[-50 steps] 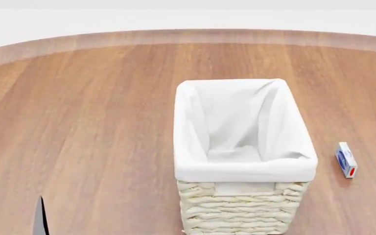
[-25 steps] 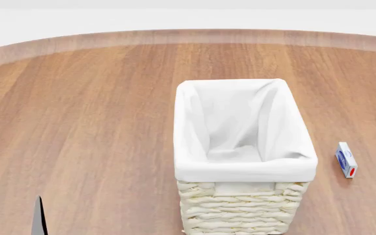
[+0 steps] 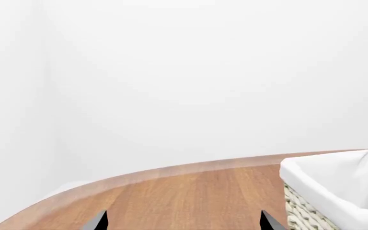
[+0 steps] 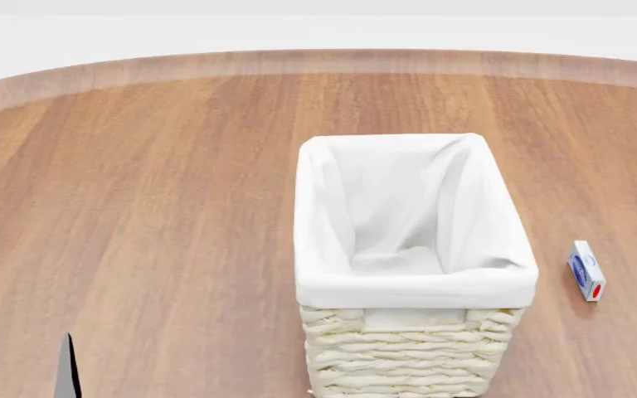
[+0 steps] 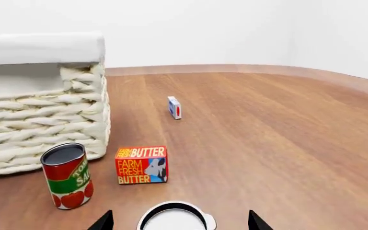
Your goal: Pick up the alphabet soup and put it in the basket.
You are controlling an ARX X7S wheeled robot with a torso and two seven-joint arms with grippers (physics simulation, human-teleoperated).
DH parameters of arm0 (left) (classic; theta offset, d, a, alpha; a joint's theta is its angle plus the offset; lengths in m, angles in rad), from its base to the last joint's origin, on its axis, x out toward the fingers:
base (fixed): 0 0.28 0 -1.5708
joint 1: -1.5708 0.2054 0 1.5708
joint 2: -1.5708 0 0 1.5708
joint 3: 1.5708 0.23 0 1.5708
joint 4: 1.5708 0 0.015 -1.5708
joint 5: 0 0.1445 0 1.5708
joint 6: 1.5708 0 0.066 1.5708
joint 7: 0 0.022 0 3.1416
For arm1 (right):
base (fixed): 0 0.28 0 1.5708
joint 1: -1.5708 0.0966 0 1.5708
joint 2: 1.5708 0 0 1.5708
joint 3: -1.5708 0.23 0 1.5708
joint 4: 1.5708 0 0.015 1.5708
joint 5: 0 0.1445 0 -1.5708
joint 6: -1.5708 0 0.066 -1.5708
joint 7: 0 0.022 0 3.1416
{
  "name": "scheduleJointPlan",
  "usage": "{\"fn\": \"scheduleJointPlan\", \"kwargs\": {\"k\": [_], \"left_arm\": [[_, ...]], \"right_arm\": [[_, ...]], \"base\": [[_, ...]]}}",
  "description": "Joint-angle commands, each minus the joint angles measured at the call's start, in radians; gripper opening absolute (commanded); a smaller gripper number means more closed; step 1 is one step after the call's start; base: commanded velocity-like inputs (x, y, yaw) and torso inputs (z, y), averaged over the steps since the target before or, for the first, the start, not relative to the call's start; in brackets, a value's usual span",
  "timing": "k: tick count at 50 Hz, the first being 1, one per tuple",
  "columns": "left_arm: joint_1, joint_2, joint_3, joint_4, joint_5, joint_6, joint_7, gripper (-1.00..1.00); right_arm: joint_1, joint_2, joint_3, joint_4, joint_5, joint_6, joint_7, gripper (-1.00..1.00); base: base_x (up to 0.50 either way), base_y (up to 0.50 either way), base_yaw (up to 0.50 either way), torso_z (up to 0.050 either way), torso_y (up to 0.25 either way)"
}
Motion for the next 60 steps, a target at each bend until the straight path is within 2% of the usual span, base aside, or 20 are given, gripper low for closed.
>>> {"fn": "scheduleJointPlan", "kwargs": {"k": [1,31,51,60], "left_arm": [[-0.003,-0.003,0.005,-0.008,-0.005,0.005,-0.005,1.0],[-0.005,-0.014,0.013,-0.012,-0.011,0.007,-0.022,1.0],[-0.007,-0.023,0.02,-0.01,-0.018,0.006,-0.029,1.0],[-0.011,-0.025,0.021,-0.016,-0.021,0.008,-0.032,1.0]], "right_arm": [[0.053,0.012,-0.007,0.058,-0.025,-0.012,0.022,1.0],[0.2,0.027,-0.039,0.288,-0.028,-0.056,0.015,1.0],[0.324,0.031,-0.042,0.555,-0.033,-0.148,-0.012,1.0],[0.334,0.034,-0.048,0.574,-0.03,-0.146,-0.015,1.0]], "base": [[0.0,0.0,0.0,0.0,0.0],[0.0,0.0,0.0,0.0,0.0],[0.0,0.0,0.0,0.0,0.0],[0.0,0.0,0.0,0.0,0.0]]}}
